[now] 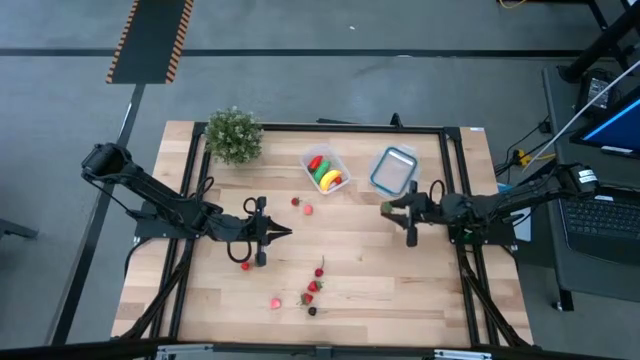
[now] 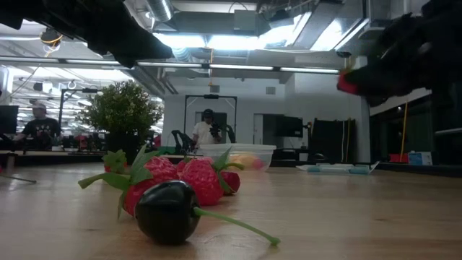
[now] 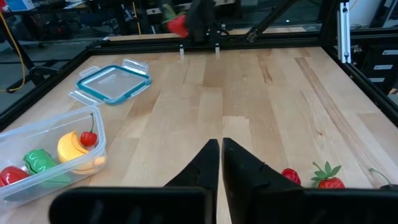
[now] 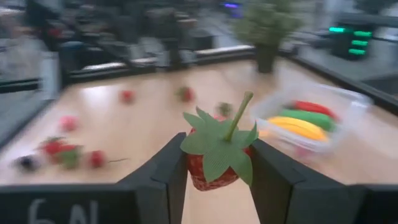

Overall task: Pick and placing Produce into tupperware
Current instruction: Put the red strawberry into the transparent container

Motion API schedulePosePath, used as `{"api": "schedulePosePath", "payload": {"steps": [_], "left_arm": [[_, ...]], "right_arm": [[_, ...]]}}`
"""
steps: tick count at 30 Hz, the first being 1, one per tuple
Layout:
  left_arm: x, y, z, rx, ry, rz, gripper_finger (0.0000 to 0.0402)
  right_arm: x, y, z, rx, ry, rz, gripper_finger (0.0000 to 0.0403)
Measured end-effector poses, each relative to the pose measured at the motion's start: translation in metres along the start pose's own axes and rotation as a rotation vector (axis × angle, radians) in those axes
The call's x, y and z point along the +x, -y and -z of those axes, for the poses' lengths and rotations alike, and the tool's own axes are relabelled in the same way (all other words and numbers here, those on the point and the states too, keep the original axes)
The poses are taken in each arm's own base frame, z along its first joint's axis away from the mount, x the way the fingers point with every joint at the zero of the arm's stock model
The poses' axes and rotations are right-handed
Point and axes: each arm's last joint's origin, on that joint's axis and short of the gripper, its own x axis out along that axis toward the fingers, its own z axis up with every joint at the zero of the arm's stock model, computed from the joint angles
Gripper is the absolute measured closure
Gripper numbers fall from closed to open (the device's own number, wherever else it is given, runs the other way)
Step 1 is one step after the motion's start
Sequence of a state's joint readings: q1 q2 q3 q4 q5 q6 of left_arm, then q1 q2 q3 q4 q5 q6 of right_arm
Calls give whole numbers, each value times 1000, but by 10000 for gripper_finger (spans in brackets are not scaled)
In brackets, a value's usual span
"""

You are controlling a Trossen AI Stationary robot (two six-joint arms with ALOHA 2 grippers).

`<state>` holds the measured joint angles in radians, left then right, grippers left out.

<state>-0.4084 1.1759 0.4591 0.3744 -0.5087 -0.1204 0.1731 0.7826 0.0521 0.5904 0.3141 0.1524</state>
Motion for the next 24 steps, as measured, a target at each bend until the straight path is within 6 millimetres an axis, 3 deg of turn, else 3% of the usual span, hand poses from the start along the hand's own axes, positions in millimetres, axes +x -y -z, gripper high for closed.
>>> {"api": "schedulePosePath", "payload": {"steps": [5,11,15,24], "left_arm": [[0,0,0,0,0,0,397],[0,-1,0,1,4,-33,400],[1,-3,0,-2,3,-41,390],[4,-9,-1,-10,2,-68,370]], "right_arm": [[1,2,1,-24,-41,87,265],[12,2,-12,-99,-139,242,265],[27,7,-21,-134,-240,295,265],[76,28,-38,-232,-380,219,265]]}}
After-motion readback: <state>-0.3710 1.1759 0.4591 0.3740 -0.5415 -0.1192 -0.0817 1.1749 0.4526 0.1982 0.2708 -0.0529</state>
